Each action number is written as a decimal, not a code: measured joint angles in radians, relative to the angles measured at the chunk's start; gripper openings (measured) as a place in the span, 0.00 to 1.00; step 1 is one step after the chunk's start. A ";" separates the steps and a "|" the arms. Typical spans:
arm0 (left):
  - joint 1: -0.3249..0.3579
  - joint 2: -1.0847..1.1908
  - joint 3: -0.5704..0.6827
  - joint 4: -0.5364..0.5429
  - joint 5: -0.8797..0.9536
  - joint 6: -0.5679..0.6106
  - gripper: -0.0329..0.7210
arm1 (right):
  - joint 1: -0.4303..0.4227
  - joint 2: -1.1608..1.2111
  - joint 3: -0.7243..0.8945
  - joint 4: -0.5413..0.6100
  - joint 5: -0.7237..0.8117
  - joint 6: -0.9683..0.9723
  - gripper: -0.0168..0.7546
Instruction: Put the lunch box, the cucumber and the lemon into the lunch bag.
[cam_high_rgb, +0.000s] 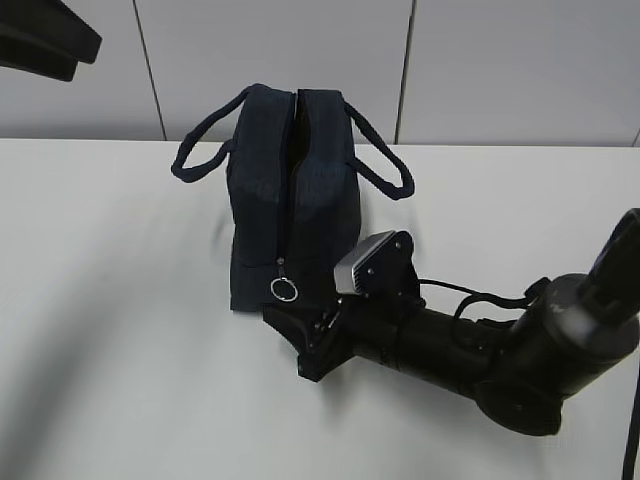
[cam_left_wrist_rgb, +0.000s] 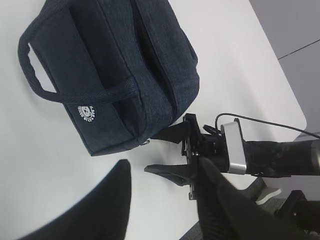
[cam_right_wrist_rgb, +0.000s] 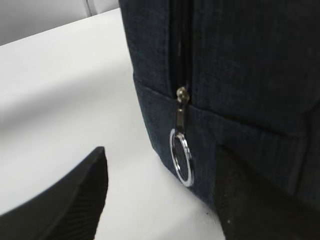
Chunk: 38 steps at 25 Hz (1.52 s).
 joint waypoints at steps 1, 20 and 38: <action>0.000 0.000 0.000 0.000 0.000 0.000 0.43 | 0.000 0.000 -0.006 0.000 0.001 0.002 0.66; 0.000 0.000 0.000 0.000 0.000 0.000 0.43 | 0.000 0.002 -0.053 -0.074 0.049 0.114 0.66; 0.000 0.000 0.000 0.000 0.000 0.000 0.43 | 0.000 0.064 -0.087 -0.088 -0.004 0.117 0.66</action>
